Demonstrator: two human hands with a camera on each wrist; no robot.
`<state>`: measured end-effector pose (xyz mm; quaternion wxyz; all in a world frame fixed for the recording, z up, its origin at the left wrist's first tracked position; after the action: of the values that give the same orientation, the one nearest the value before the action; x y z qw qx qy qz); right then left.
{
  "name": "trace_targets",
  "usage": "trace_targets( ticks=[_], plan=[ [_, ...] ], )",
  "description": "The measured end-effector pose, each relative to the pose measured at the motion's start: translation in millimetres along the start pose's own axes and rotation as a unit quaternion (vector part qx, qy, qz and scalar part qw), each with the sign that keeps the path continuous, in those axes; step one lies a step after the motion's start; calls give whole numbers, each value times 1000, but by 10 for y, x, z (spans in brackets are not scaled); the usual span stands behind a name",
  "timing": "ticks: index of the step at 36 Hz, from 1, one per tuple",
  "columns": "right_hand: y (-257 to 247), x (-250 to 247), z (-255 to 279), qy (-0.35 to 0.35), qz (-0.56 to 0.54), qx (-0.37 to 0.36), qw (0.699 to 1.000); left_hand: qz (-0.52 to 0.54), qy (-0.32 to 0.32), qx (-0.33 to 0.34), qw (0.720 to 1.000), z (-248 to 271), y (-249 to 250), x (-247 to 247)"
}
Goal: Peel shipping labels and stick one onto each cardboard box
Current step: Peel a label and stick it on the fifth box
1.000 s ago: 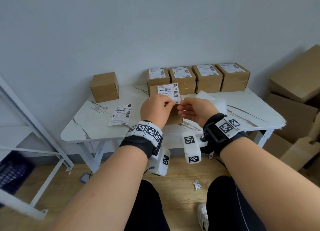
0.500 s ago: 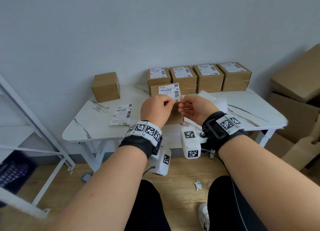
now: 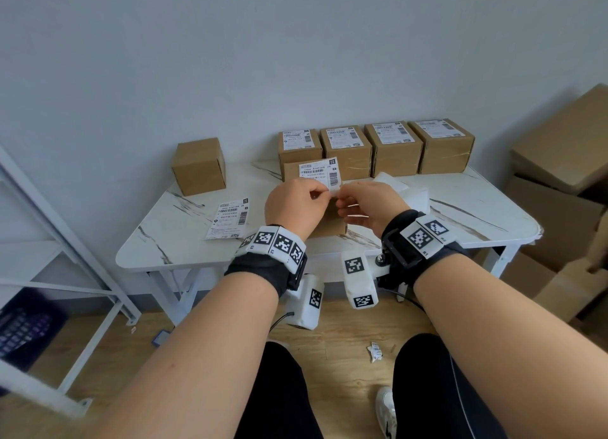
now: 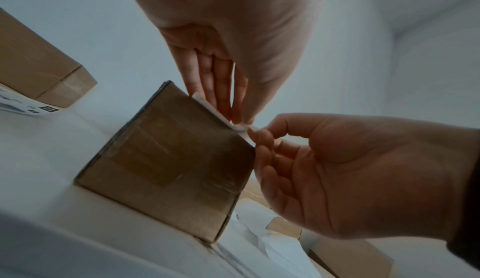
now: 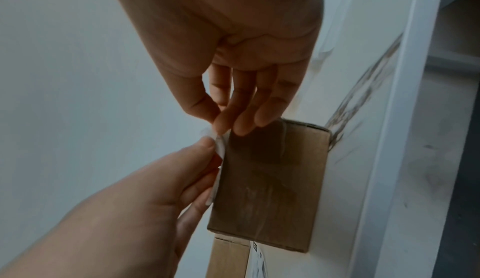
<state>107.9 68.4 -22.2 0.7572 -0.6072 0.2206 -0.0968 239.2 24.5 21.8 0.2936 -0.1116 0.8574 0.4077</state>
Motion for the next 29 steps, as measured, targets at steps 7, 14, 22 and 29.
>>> trace_targets(
  ticks=[7, 14, 22, 29],
  plan=[
    [-40, -11, -6, 18, 21, 14, 1000, 3, -4, -21, 1000, -25, -22, -3],
    [-62, -10, -1, 13, 33, 5, 999, 12, 22, -36, 999, -12, -16, -27],
    [-152, -79, -34, 37, 92, -50, 994, 62, 53, -43, 996, -27, -31, -55],
    [-170, -250, -73, 102, 67, -69, 990, 110, 117, -55, 986, -128, 15, -110]
  ],
)
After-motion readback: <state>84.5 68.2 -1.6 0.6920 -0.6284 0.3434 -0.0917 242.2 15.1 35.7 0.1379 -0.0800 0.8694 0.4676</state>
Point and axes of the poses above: each hand's wrist, its own z-axis away from the middle knuckle, its own x-axis out of the palm, y = z × x, the point moved 7 cm from there along -z, towards the middle knuckle, and after that the axes turned 14 degrees about z, right-handed, at the moved point
